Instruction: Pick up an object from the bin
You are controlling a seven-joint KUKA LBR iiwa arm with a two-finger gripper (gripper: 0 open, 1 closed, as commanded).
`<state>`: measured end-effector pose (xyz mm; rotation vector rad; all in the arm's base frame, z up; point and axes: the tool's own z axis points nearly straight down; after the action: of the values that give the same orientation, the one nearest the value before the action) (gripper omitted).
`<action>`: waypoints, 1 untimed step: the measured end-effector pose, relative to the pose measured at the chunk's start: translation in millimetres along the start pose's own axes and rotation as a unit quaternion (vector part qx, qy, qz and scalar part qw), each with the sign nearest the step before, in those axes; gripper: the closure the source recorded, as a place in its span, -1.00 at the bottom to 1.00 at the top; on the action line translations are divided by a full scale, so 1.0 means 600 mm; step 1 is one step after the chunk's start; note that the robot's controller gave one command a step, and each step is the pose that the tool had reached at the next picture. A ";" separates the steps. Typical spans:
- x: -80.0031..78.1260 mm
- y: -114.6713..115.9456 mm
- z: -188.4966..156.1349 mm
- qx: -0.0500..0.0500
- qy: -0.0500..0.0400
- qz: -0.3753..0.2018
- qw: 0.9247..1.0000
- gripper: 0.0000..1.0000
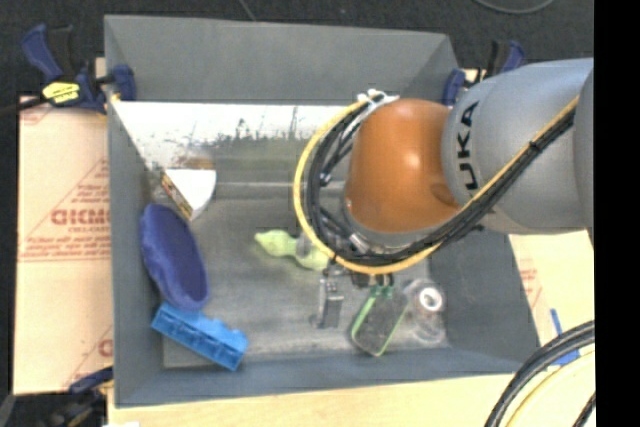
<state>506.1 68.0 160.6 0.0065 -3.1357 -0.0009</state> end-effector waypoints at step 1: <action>-0.003 0.000 -0.007 0.000 -0.004 0.002 1.000 -1.00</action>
Offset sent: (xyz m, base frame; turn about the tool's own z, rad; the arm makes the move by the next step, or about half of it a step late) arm 0.0809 -0.0083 -0.0906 0.0842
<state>507.9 67.7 165.0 0.0003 -3.1438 -0.0021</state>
